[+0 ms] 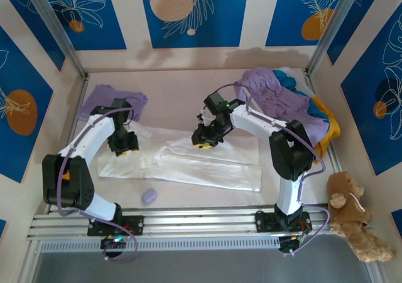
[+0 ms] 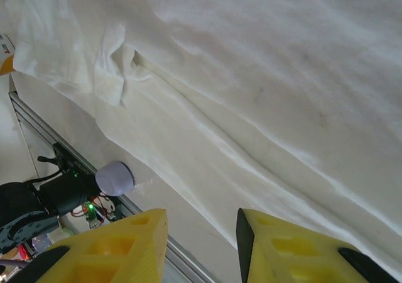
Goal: Fold and stack the t-shirts
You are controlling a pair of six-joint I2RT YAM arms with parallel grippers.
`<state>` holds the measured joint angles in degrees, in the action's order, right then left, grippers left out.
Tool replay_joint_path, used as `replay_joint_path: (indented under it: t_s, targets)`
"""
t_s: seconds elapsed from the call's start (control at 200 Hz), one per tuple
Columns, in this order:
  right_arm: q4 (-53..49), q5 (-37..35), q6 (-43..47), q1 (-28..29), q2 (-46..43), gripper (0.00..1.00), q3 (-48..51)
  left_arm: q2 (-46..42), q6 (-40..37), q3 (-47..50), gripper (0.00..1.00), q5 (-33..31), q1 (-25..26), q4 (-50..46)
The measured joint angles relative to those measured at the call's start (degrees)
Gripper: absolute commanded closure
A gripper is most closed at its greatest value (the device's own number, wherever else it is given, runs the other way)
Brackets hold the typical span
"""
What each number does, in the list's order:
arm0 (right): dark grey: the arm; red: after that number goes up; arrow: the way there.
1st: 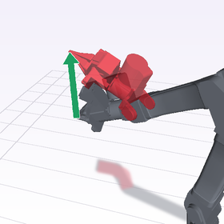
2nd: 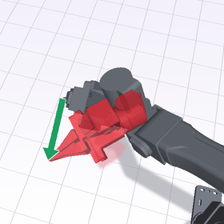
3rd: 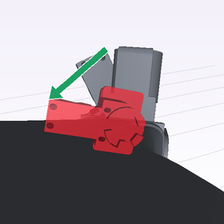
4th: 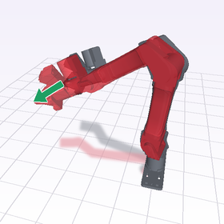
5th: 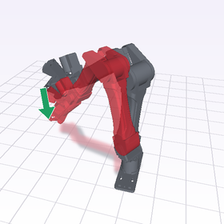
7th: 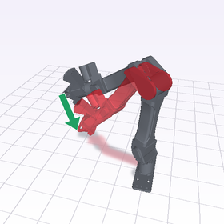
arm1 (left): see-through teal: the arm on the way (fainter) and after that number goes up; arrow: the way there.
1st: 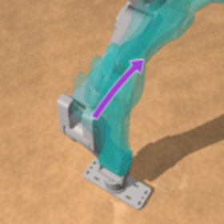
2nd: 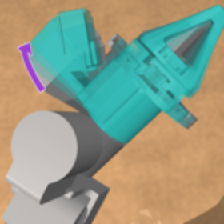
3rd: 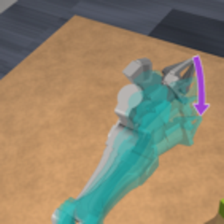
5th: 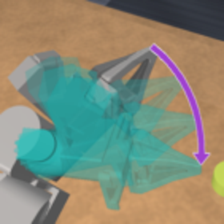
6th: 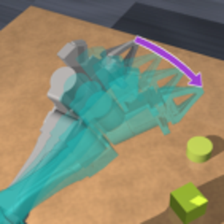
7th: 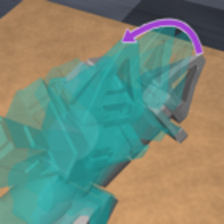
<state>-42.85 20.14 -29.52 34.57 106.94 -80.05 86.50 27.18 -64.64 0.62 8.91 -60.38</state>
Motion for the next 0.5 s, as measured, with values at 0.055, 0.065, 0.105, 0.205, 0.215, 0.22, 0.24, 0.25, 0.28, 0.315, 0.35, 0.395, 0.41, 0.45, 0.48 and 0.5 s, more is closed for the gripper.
replay_joint_path:
  t_s: [0.055,0.065,0.105,0.205,0.215,0.22,0.24,0.25,0.28,0.315,0.35,0.395,0.41,0.45,0.48,0.5]
  targets:
    - [-0.2,-0.7,-0.2,-0.3,-1.0,0.64,1.2,1.8,0.6,0.0,0.80,1.6,1.9,1.8]
    - [-0.2,-0.7,-0.3,-0.3,-1.2,0.64,1.5,2.1,0.6,0.0,0.82,1.8,2.1,2.0]
    - [-0.3,-1.2,-0.6,-0.4,-2.0,0.64,2.5,4.0,1.2,0.0,0.87,2.7,3.5,3.5]
    - [-0.5,-2.9,-1.5,-0.9,-4.9,0.64,5.6,8.4,1.5,0.0,0.92,4.8,5.9,7.0]
    - [-0.5,-3.1,-1.7,-1.0,-5.3,0.64,5.9,8.9,1.6,0.0,0.92,5.0,6.1,7.3]
    - [-0.4,-3.2,-1.8,-1.0,-5.4,0.64,6.1,9.1,1.4,0.0,0.92,5.1,6.2,7.5]
    - [-0.5,-3.5,-1.9,-1.1,-6.1,0.63,6.7,9.8,1.5,0.0,0.92,5.4,6.5,8.1]
    - [-0.5,-3.7,-2.2,-1.1,-6.5,0.63,7.0,10.1,1.5,0.0,0.93,5.5,6.7,8.3]
    - [-0.5,-4.1,-2.4,-1.2,-7.5,0.63,7.9,11.1,1.5,0.0,0.93,5.7,7.2,9.0]
    - [-0.4,-4.7,-2.9,-1.3,-8.9,0.63,9.0,12.1,1.4,0.0,0.93,6.0,7.7,9.6]
    - [-0.3,-5.2,-3.4,-1.4,-10.2,0.63,10.2,13.0,1.4,0.0,0.94,6.3,8.3,10.2]
    - [-0.2,-5.8,-4.1,-1.5,-11.8,0.63,11.8,14.0,1.3,0.0,0.94,6.6,9.1,10.8]
    - [-0.2,-5.9,-4.2,-1.5,-12.2,0.63,12.2,14.3,1.3,0.0,0.94,6.8,9.3,11.0]
    - [-0.2,-6.3,-4.8,-1.6,-13.4,0.63,13.5,15.1,1.3,0.0,0.94,7.0,10.1,11.4]
    - [-0.2,-6.6,-5.2,-1.7,-14.3,0.63,14.4,15.6,1.3,0.0,0.94,7.2,10.6,11.7]
    - [-0.2,-6.7,-5.5,-1.7,-14.7,0.63,14.9,15.9,1.3,0.0,0.94,7.4,11.0,11.8]
